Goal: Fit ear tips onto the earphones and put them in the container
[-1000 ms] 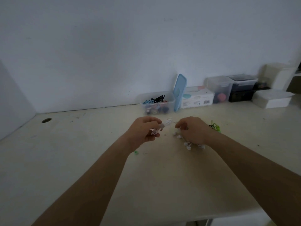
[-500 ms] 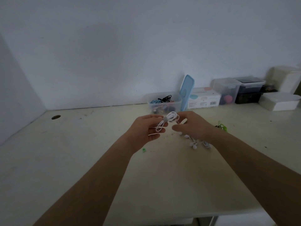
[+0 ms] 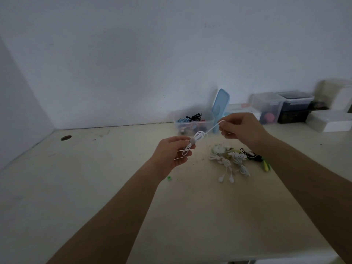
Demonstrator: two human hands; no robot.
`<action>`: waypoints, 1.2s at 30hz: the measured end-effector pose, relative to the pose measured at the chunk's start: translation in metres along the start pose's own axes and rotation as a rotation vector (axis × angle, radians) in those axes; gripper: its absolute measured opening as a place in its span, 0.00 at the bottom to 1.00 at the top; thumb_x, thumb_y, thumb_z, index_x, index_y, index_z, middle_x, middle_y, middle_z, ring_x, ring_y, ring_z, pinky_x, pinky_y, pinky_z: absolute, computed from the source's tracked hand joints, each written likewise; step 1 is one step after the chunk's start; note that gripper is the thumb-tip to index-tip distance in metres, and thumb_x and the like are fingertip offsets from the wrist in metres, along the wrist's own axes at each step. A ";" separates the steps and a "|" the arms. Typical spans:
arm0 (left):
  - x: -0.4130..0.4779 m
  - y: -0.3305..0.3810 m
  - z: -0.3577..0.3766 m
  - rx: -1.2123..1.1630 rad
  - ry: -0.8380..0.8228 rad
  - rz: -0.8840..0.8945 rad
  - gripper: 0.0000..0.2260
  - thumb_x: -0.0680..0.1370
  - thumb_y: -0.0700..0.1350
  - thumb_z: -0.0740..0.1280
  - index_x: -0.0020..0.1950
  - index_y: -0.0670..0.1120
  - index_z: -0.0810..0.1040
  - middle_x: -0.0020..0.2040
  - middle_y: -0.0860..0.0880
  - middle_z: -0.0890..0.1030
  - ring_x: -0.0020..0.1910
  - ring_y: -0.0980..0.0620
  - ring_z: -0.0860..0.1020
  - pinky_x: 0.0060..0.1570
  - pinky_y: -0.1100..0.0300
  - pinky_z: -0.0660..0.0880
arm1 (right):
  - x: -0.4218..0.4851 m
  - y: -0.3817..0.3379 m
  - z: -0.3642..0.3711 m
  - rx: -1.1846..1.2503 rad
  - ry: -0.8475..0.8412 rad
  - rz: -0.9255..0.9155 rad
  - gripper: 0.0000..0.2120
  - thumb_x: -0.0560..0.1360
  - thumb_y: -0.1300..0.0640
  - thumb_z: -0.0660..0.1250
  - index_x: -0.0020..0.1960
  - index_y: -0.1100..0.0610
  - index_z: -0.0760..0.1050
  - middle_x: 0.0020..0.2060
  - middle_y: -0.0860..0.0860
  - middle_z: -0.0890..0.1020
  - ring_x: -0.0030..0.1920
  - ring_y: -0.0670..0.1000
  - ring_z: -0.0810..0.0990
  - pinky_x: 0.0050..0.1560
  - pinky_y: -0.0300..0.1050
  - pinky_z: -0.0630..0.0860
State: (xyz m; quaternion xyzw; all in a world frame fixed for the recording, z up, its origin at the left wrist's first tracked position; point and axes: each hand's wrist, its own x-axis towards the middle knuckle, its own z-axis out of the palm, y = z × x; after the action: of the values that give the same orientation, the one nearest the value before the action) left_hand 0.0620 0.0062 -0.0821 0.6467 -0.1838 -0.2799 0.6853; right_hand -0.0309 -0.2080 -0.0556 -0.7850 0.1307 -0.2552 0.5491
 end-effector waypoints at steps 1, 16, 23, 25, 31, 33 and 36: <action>0.001 0.000 0.001 -0.018 0.000 0.003 0.10 0.79 0.39 0.66 0.58 0.40 0.81 0.47 0.45 0.85 0.40 0.51 0.80 0.42 0.59 0.75 | 0.002 -0.002 -0.001 -0.020 0.007 -0.009 0.04 0.77 0.60 0.70 0.46 0.59 0.83 0.38 0.55 0.85 0.37 0.48 0.81 0.41 0.42 0.81; -0.010 0.013 -0.030 -0.245 0.092 0.122 0.09 0.80 0.38 0.63 0.57 0.42 0.81 0.44 0.46 0.84 0.36 0.53 0.77 0.37 0.60 0.72 | -0.004 0.019 -0.013 -0.500 0.072 0.071 0.13 0.79 0.50 0.66 0.46 0.60 0.80 0.41 0.57 0.84 0.39 0.54 0.82 0.37 0.45 0.74; -0.030 -0.002 -0.026 0.504 -0.020 0.196 0.06 0.76 0.44 0.71 0.52 0.47 0.82 0.44 0.49 0.86 0.40 0.55 0.82 0.40 0.61 0.77 | -0.015 0.000 0.002 -0.049 -0.020 0.137 0.07 0.75 0.60 0.73 0.47 0.64 0.83 0.38 0.61 0.83 0.34 0.50 0.78 0.38 0.39 0.80; -0.031 -0.009 -0.020 0.657 -0.072 0.226 0.08 0.73 0.47 0.75 0.50 0.49 0.83 0.43 0.51 0.86 0.42 0.56 0.83 0.44 0.60 0.78 | -0.018 -0.011 0.011 -0.062 -0.077 0.118 0.03 0.74 0.63 0.73 0.47 0.62 0.84 0.33 0.58 0.80 0.34 0.51 0.75 0.39 0.40 0.77; -0.033 -0.029 -0.011 0.897 -0.133 0.286 0.06 0.72 0.49 0.76 0.47 0.53 0.83 0.43 0.56 0.83 0.43 0.59 0.81 0.45 0.68 0.76 | -0.026 -0.031 0.044 -0.041 -0.178 0.184 0.10 0.73 0.71 0.63 0.49 0.70 0.82 0.41 0.57 0.84 0.38 0.47 0.76 0.35 0.34 0.75; -0.033 -0.034 -0.012 0.939 -0.121 0.308 0.05 0.73 0.49 0.75 0.47 0.54 0.83 0.43 0.57 0.83 0.43 0.61 0.80 0.41 0.74 0.71 | -0.026 -0.029 0.050 -0.014 -0.189 0.216 0.10 0.74 0.69 0.64 0.50 0.71 0.81 0.42 0.55 0.83 0.40 0.48 0.77 0.36 0.33 0.75; -0.032 -0.036 -0.015 1.014 -0.154 0.319 0.06 0.75 0.47 0.72 0.51 0.54 0.84 0.45 0.58 0.83 0.43 0.64 0.78 0.40 0.78 0.69 | -0.024 -0.020 0.057 -0.078 -0.167 0.195 0.08 0.74 0.65 0.67 0.47 0.69 0.82 0.40 0.58 0.82 0.38 0.48 0.76 0.36 0.36 0.74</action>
State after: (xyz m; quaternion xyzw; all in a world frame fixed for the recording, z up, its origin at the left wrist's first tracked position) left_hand 0.0416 0.0376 -0.1155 0.8383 -0.4415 -0.0949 0.3056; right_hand -0.0218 -0.1434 -0.0584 -0.8079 0.1697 -0.1290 0.5495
